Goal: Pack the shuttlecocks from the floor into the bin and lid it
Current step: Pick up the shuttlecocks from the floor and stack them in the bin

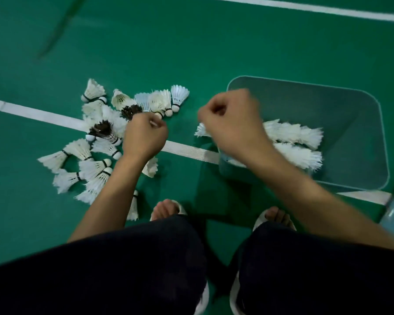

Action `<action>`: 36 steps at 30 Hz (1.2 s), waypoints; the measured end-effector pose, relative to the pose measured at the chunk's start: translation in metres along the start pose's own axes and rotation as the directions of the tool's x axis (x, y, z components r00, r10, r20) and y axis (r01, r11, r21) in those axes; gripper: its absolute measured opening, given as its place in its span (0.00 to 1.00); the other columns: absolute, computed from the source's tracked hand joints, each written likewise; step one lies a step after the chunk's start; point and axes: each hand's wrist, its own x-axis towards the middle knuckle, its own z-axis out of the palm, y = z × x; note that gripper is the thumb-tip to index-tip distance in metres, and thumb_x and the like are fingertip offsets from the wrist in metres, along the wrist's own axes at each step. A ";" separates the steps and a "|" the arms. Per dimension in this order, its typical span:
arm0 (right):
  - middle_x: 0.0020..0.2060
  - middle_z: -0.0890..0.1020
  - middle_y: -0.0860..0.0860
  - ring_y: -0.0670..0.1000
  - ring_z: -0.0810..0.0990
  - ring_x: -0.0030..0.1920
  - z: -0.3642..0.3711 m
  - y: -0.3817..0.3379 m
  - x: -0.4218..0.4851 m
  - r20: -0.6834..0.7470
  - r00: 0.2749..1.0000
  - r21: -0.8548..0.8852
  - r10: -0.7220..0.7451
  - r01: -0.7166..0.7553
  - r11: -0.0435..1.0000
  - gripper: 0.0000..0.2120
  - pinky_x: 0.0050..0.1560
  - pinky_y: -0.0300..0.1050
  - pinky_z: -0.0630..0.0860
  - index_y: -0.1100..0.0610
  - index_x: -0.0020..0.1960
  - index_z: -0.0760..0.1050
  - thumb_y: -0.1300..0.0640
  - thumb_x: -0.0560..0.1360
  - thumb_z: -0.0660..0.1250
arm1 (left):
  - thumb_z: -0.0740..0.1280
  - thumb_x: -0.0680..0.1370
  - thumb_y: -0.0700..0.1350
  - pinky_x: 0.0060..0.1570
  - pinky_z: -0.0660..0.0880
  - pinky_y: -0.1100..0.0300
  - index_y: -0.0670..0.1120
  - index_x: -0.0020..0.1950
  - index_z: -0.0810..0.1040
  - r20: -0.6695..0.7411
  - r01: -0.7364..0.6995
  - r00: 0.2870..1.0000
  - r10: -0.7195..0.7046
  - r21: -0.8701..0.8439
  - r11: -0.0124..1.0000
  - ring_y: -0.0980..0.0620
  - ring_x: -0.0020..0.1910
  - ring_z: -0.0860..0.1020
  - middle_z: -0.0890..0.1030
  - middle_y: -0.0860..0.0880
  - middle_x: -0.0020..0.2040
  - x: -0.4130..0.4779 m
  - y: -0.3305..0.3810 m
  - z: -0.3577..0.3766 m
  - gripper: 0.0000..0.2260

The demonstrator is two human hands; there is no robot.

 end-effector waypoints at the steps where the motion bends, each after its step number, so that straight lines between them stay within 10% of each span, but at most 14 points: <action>1: 0.30 0.82 0.55 0.50 0.80 0.31 0.018 -0.008 -0.010 0.045 0.997 -0.054 -0.055 0.057 0.997 0.12 0.35 0.49 0.79 0.60 0.37 0.81 0.54 0.74 0.67 | 0.68 0.73 0.39 0.43 0.77 0.54 0.46 0.45 0.83 0.029 0.042 0.999 -0.045 0.099 0.994 0.42 0.45 0.83 0.84 0.47 0.42 0.003 -0.021 -0.001 0.05; 7: 0.68 0.68 0.63 0.64 0.72 0.64 0.119 0.023 -0.011 0.353 0.936 -0.579 -0.002 0.220 0.785 0.27 0.53 0.54 0.74 0.61 0.69 0.68 0.56 0.73 0.73 | 0.73 0.72 0.44 0.60 0.75 0.45 0.48 0.72 0.73 0.297 -0.133 0.952 -0.069 0.609 0.782 0.36 0.64 0.73 0.76 0.42 0.67 0.015 -0.105 0.017 0.28; 11: 0.80 0.44 0.70 0.73 0.49 0.78 0.162 0.064 0.027 0.238 0.971 -0.756 0.037 0.161 0.635 0.46 0.75 0.70 0.57 0.63 0.80 0.52 0.67 0.70 0.73 | 0.74 0.70 0.49 0.53 0.77 0.46 0.48 0.63 0.79 0.260 -0.168 0.965 0.028 0.535 0.828 0.37 0.57 0.77 0.79 0.42 0.58 0.016 -0.124 0.033 0.22; 16: 0.79 0.53 0.69 0.72 0.57 0.77 0.179 0.097 0.043 0.081 0.995 -0.780 0.065 0.022 0.625 0.23 0.70 0.70 0.66 0.68 0.70 0.68 0.71 0.75 0.65 | 0.80 0.70 0.52 0.27 0.71 0.59 0.41 0.39 0.75 -0.030 0.202 0.978 -0.205 -0.082 0.976 0.57 0.26 0.75 0.77 0.50 0.30 0.022 -0.092 0.036 0.19; 20: 0.71 0.74 0.62 0.63 0.79 0.61 0.176 0.112 0.034 0.145 0.989 -0.734 0.036 0.083 0.675 0.13 0.50 0.56 0.80 0.66 0.58 0.79 0.67 0.73 0.68 | 0.80 0.70 0.45 0.33 0.75 0.66 0.41 0.37 0.78 0.068 0.154 0.988 -0.139 -0.487 0.860 0.60 0.27 0.80 0.81 0.53 0.28 0.053 -0.043 0.044 0.13; 22: 0.61 0.80 0.63 0.61 0.81 0.49 0.168 0.111 0.031 0.149 0.988 -0.659 0.034 0.074 0.748 0.11 0.40 0.52 0.79 0.68 0.52 0.81 0.70 0.71 0.66 | 0.81 0.67 0.49 0.40 0.79 0.55 0.39 0.40 0.77 0.162 0.119 0.986 -0.042 -0.501 0.857 0.48 0.34 0.82 0.83 0.47 0.35 0.072 -0.018 0.051 0.18; 25: 0.62 0.75 0.66 0.64 0.76 0.56 0.158 0.110 0.016 0.183 0.983 -0.607 0.012 0.104 0.788 0.14 0.53 0.59 0.77 0.69 0.62 0.74 0.67 0.79 0.58 | 0.82 0.67 0.46 0.36 0.71 0.58 0.42 0.40 0.74 0.350 0.123 0.937 0.015 -0.369 0.921 0.50 0.33 0.74 0.76 0.43 0.36 0.097 0.018 0.073 0.18; 29: 0.64 0.79 0.59 0.57 0.78 0.49 0.149 0.111 -0.013 0.369 0.928 -0.625 0.046 0.211 0.752 0.15 0.44 0.49 0.74 0.60 0.44 0.86 0.61 0.73 0.59 | 0.81 0.66 0.41 0.43 0.76 0.59 0.33 0.49 0.84 0.531 0.193 0.847 -0.003 -0.302 0.933 0.50 0.40 0.80 0.84 0.44 0.43 0.111 0.046 0.115 0.16; 33: 0.56 0.83 0.43 0.32 0.74 0.47 0.148 0.108 -0.031 0.297 0.944 -0.354 0.144 -0.031 0.935 0.20 0.45 0.22 0.62 0.42 0.55 0.85 0.55 0.74 0.57 | 0.71 0.76 0.33 0.25 0.72 0.68 0.37 0.44 0.83 0.506 0.225 0.862 -0.038 -0.314 0.922 0.58 0.24 0.77 0.81 0.50 0.30 0.106 0.043 0.138 0.01; 36: 0.57 0.85 0.52 0.46 0.75 0.47 0.154 0.111 -0.037 0.412 0.903 -0.573 0.124 0.152 0.805 0.19 0.43 0.29 0.71 0.52 0.44 0.86 0.61 0.73 0.55 | 0.69 0.77 0.32 0.19 0.68 0.68 0.40 0.38 0.79 0.526 0.242 0.849 -0.049 -0.305 0.921 0.60 0.17 0.73 0.78 0.54 0.21 0.105 0.040 0.141 0.08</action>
